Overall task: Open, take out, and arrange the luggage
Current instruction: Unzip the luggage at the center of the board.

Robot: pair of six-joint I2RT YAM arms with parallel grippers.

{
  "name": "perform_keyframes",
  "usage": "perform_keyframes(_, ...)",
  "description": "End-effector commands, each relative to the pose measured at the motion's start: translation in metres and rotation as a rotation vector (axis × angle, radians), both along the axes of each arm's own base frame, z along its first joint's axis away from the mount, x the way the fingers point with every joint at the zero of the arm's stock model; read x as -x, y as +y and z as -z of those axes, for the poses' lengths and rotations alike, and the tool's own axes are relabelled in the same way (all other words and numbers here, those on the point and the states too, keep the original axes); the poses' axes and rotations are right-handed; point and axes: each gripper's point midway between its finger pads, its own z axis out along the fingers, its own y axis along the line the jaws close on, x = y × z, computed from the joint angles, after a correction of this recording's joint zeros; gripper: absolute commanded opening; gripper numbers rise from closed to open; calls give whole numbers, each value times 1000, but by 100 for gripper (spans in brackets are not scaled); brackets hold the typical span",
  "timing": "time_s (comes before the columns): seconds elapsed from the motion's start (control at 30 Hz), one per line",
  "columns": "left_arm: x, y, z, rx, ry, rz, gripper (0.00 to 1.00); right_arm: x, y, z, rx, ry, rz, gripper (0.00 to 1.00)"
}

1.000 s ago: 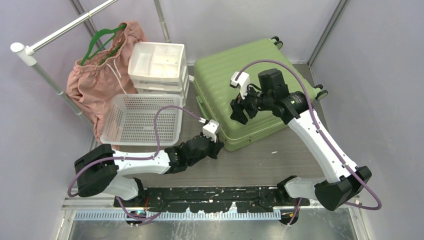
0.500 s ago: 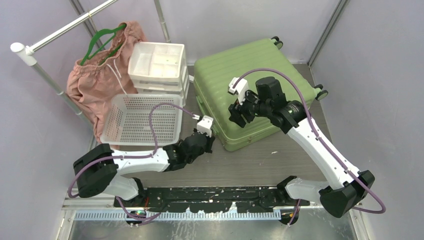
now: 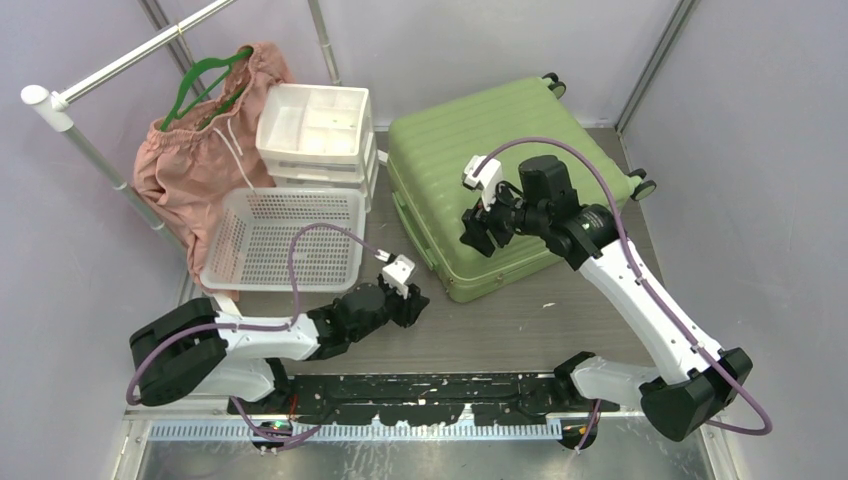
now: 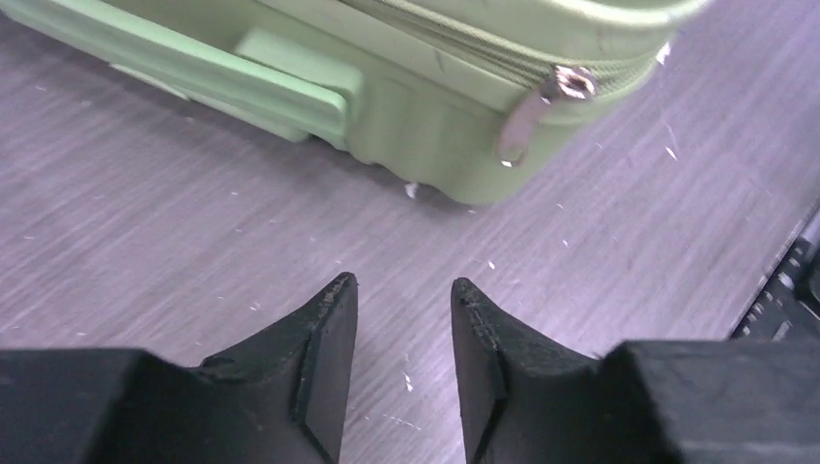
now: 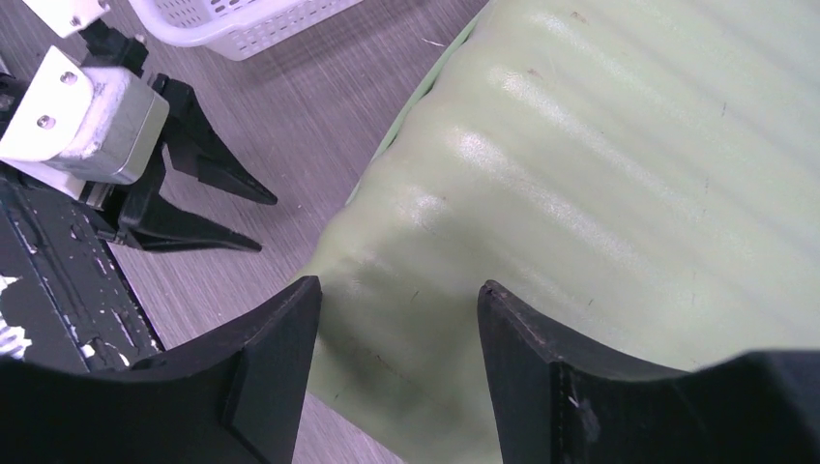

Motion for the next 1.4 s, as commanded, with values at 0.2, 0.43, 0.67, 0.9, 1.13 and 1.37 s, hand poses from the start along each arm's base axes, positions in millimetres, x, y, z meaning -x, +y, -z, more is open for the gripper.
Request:
perform_keyframes(0.2, 5, -50, -46, 165, -156, 208, 55, 28, -33, 45, 133, 143, 18, 66)
perform_keyframes(0.43, -7, -62, -44, 202, -149, 194, 71, 29, -33, 45, 123, 151, 14, 66)
perform_keyframes(0.67, -15, -70, -45, 243, -96, 210, 60, 28, -32, 47, 117, 155, 11, 66)
perform_keyframes(0.9, -13, -77, -50, 304, -48, 287, 46, 28, -32, 48, 117, 156, 12, 66)
perform_keyframes(1.13, -13, -78, -59, 335, -42, 288, 18, 28, -31, 48, 110, 163, 9, 66)
perform_keyframes(1.37, -11, -76, -68, 341, -42, 288, 3, 27, -31, 48, 109, 167, 11, 66)
